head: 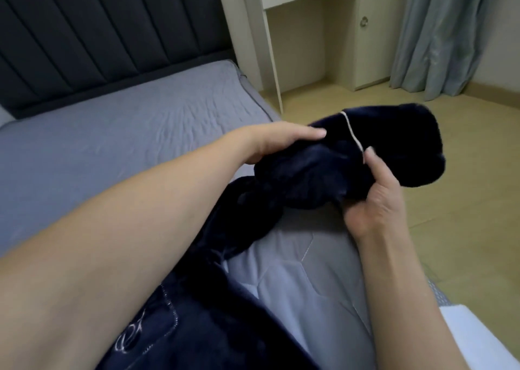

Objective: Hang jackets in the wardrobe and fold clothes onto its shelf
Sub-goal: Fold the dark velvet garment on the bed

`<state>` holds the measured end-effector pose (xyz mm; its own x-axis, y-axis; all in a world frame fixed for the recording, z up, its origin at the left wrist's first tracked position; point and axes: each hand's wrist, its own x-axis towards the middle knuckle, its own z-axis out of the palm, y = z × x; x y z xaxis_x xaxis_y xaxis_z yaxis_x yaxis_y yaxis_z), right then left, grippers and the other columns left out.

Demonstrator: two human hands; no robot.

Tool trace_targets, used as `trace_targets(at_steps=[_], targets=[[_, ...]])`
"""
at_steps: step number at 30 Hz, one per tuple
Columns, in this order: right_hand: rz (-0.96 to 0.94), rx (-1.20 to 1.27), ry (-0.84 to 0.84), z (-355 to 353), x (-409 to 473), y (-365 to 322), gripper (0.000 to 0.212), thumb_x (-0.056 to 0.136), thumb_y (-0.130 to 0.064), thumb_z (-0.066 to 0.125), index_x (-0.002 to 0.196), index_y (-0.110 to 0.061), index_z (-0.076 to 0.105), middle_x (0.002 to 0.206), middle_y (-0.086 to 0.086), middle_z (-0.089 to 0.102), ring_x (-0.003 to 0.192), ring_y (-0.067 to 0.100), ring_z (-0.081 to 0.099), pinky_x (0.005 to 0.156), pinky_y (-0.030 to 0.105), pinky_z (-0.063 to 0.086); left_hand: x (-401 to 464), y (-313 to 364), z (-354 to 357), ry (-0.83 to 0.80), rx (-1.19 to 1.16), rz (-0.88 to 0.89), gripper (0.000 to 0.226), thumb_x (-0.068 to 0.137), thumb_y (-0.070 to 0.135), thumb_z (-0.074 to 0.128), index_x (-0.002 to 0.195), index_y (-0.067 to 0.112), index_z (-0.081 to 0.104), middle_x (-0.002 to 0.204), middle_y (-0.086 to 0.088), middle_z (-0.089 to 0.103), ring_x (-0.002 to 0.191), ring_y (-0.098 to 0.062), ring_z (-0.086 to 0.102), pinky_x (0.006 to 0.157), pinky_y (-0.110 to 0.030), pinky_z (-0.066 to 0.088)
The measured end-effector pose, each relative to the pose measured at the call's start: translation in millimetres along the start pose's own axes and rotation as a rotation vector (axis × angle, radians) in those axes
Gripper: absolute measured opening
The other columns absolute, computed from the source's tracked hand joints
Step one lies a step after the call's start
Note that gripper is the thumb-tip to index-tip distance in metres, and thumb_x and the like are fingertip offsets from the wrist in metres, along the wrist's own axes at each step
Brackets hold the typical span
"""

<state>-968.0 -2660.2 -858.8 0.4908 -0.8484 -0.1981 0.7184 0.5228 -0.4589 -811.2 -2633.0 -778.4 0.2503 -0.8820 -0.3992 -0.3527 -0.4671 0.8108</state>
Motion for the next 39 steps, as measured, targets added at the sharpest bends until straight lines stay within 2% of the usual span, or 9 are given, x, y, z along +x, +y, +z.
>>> trace_targets(at_steps=[5,8,12,16,21,24,29,33,39], targets=[[-0.059,0.173,0.474,-24,11,-21,0.018,0.078,-0.004,0.045,0.093,-0.014,0.049,0.094,0.005,0.059,0.083,0.026,0.063,0.085,0.035,0.051,-15,-58,-19,-0.078,0.379,-0.378,0.028,0.074,0.031,0.066,0.094,0.014,0.072,0.097,-0.009,0.072,0.093,-0.030,0.067,0.090,-0.039,0.053],[-0.046,0.351,0.620,-37,10,-17,0.015,0.072,-0.006,0.042,0.080,-0.018,0.037,0.085,-0.001,0.045,0.072,0.020,0.046,0.094,0.034,0.044,-13,-84,-26,0.124,0.420,-0.180,0.024,0.082,0.031,0.072,0.100,0.016,0.071,0.093,-0.006,0.075,0.086,-0.022,0.072,0.085,-0.040,0.056],[-0.035,0.350,0.539,-41,13,-11,0.009,0.082,-0.017,0.055,0.090,-0.018,0.059,0.097,-0.002,0.070,0.086,0.021,0.067,0.087,0.035,0.053,-7,-84,-32,0.772,0.609,0.166,0.056,0.072,0.076,0.056,0.103,0.029,0.049,0.102,0.009,0.057,0.094,-0.015,0.053,0.083,-0.039,0.041],[0.039,0.233,0.454,-42,21,-7,0.032,0.094,-0.028,0.059,0.120,-0.010,0.057,0.115,0.010,0.067,0.100,0.027,0.067,0.087,0.042,0.055,-24,-109,-2,0.714,0.906,0.079,0.077,0.071,0.088,0.023,0.131,0.040,0.025,0.135,0.005,0.023,0.128,-0.020,0.019,0.108,-0.048,0.011],[0.164,0.008,0.415,-40,29,-1,0.033,0.090,-0.020,0.064,0.121,-0.010,0.056,0.110,0.011,0.068,0.091,0.031,0.069,0.071,0.044,0.058,-85,-164,78,0.902,1.274,0.227,0.047,0.074,0.059,0.056,0.099,0.020,0.057,0.116,-0.009,0.049,0.100,-0.030,0.045,0.090,-0.047,0.032],[0.159,-0.121,0.460,-38,27,0,0.042,0.086,-0.001,0.053,0.127,-0.009,0.050,0.114,0.014,0.064,0.094,0.034,0.067,0.072,0.045,0.058,-89,-148,83,0.833,1.406,0.179,0.022,0.078,0.039,0.060,0.088,0.019,0.061,0.111,-0.006,0.054,0.095,-0.028,0.050,0.086,-0.043,0.036],[0.161,-0.091,0.561,-43,24,-39,0.036,0.085,-0.001,0.041,0.114,-0.006,0.060,0.123,0.010,0.058,0.102,0.031,0.060,0.092,0.038,0.050,-103,-121,76,0.655,0.955,0.521,0.020,0.069,0.006,0.067,0.079,0.014,0.051,0.100,-0.006,0.049,0.090,-0.025,0.044,0.085,-0.040,0.041],[0.113,-0.118,0.509,-41,23,-74,0.031,0.083,-0.026,0.057,0.112,-0.014,0.060,0.114,0.010,0.066,0.096,0.032,0.067,0.080,0.044,0.057,-122,-135,85,0.260,0.824,0.208,0.020,0.086,0.018,0.056,0.088,0.030,0.040,0.117,0.011,0.037,0.116,-0.012,0.030,0.113,-0.061,0.016],[0.200,-0.465,0.587,-22,44,-116,0.038,0.096,-0.008,0.043,0.135,-0.008,0.045,0.135,0.006,0.050,0.118,0.025,0.053,0.091,0.034,0.046,-110,-112,111,0.296,0.966,0.227,0.027,0.074,0.011,0.051,0.085,0.030,0.034,0.082,0.012,0.040,0.086,-0.018,0.041,0.078,-0.032,0.031]])
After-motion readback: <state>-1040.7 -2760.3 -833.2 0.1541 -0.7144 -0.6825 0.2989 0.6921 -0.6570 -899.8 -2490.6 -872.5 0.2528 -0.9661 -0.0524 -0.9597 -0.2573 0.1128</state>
